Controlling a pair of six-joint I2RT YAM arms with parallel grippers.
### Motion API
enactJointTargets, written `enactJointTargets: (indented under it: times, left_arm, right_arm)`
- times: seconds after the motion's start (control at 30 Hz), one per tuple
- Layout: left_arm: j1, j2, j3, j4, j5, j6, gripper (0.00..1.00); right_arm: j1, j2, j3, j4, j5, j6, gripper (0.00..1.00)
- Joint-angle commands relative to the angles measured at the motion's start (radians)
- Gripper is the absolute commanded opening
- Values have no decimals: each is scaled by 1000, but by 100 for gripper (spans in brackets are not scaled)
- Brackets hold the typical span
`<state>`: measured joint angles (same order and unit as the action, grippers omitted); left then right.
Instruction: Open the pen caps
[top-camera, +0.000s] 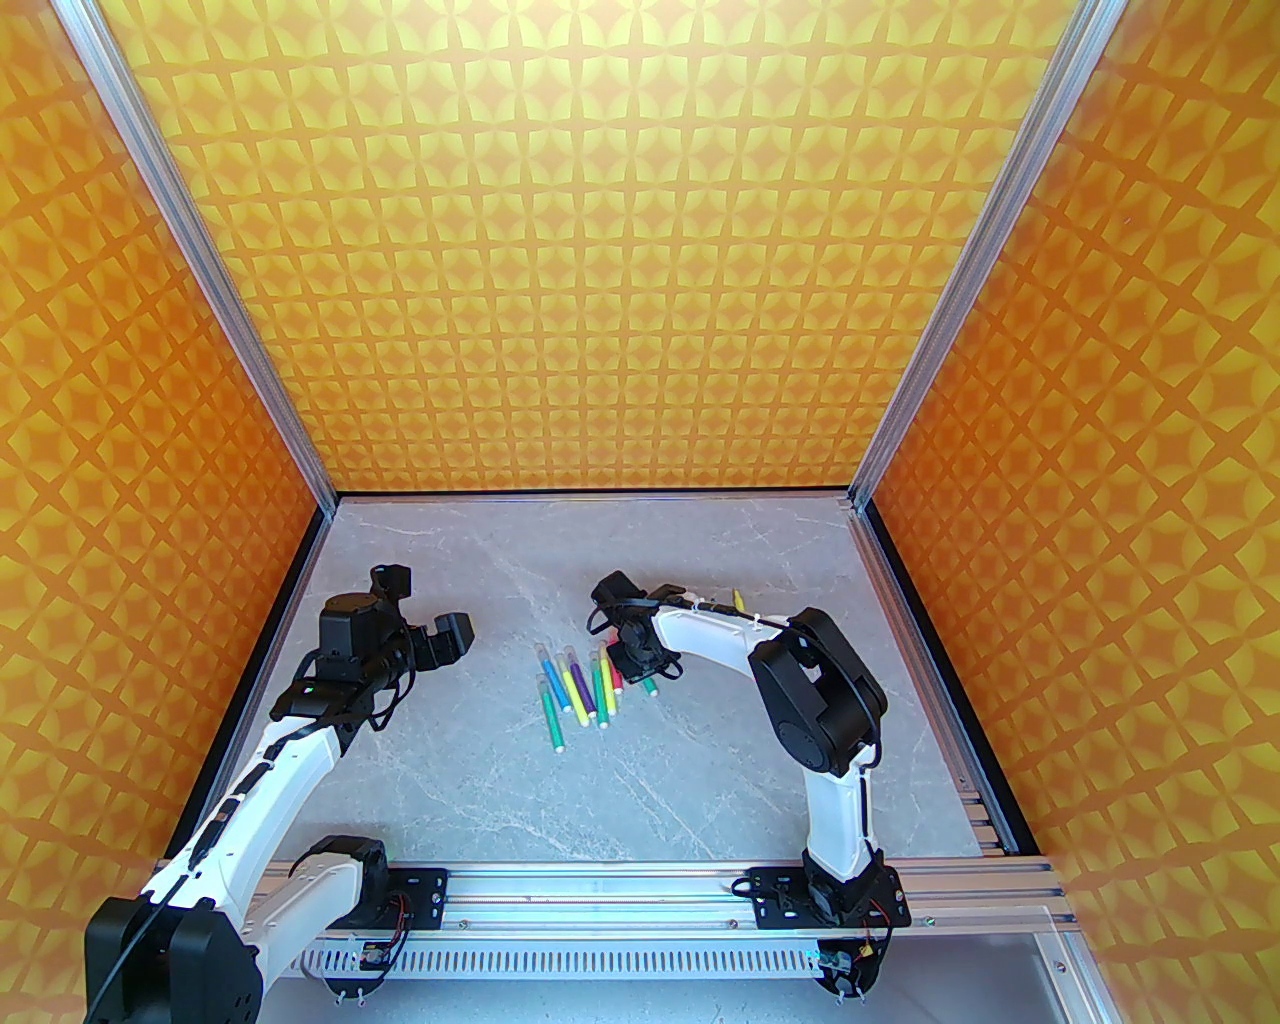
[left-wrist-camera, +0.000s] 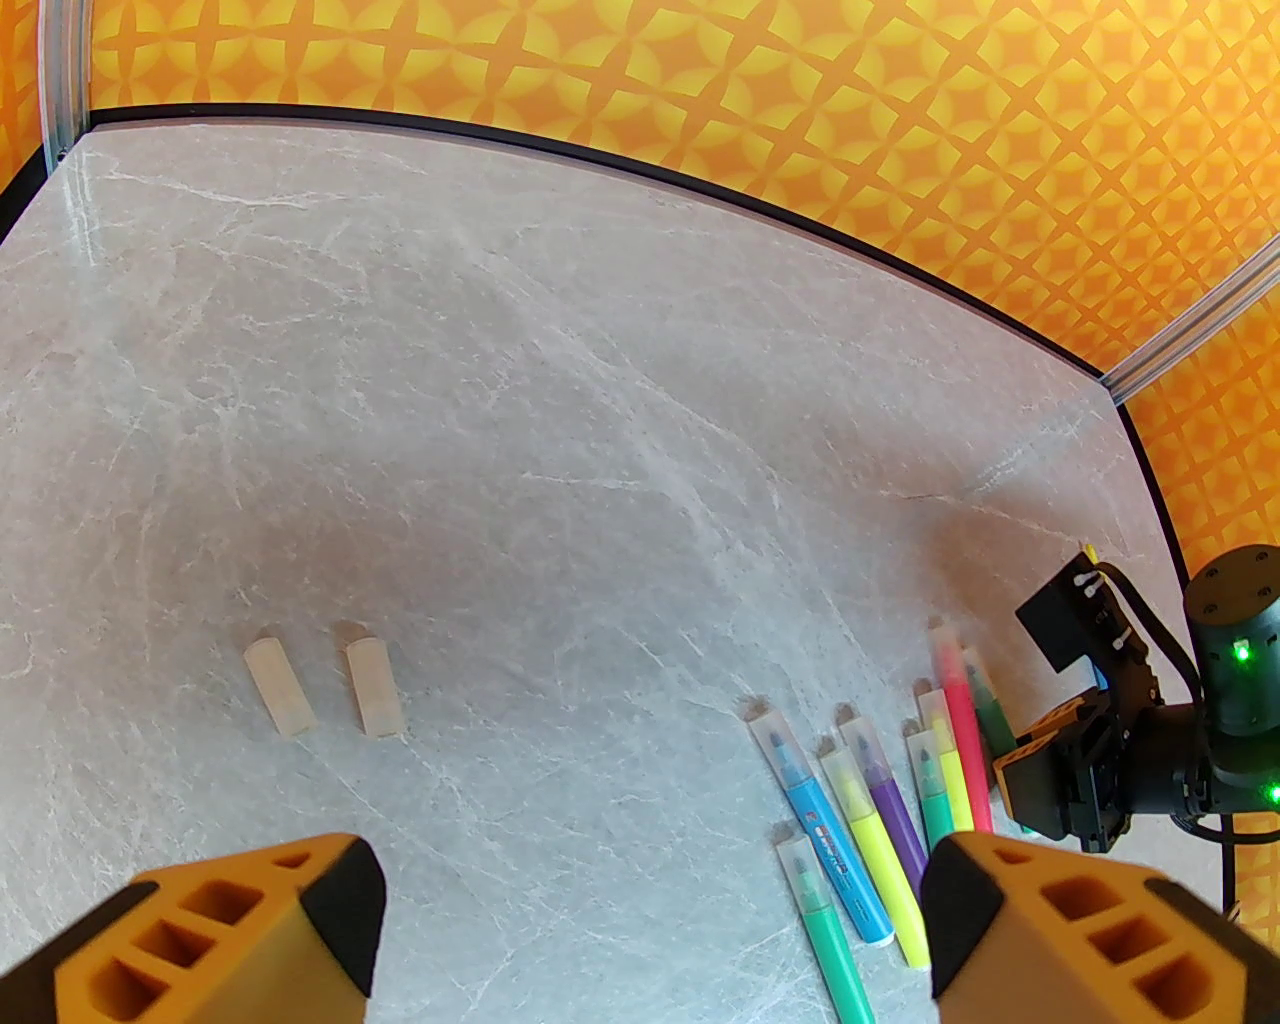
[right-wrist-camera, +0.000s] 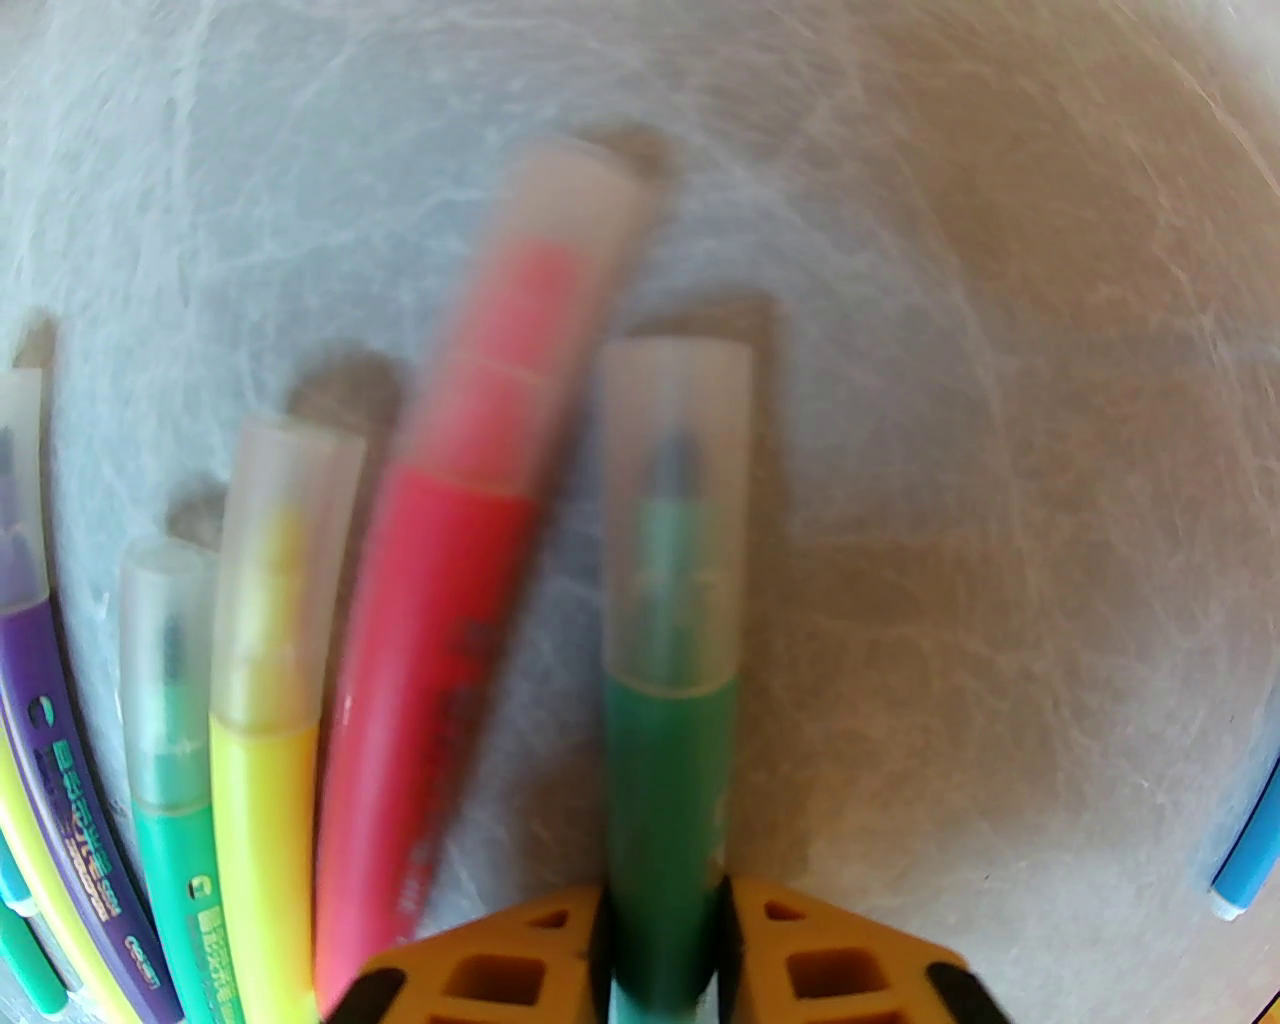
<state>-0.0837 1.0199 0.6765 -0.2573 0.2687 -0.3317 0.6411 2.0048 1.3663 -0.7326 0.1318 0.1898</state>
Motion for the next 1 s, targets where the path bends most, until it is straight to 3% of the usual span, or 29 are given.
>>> enactJointTargets:
  times: [0.0, 0.17, 0.33, 0.73, 0.97]
  left_arm:
    - [7, 2, -2, -3, 39, 6, 93]
    - [-6, 48, -1, 33, 137, -2, 91]
    - [-41, 112, -12, 71, 157, -29, 90]
    - [-186, 270, -1, 260, 238, -125, 84]
    - [-238, 349, -18, 513, 393, -236, 80]
  right_arm:
    - [-14, 53, -3, 29, -32, -10, 18]
    - [-23, -1, -25, 31, -50, -16, 10]
    - [-29, -98, -63, 55, -95, -31, 9]
    - [-36, -303, -164, 187, -350, -61, 8]
    - [-37, -396, -251, 334, -568, -50, 8]
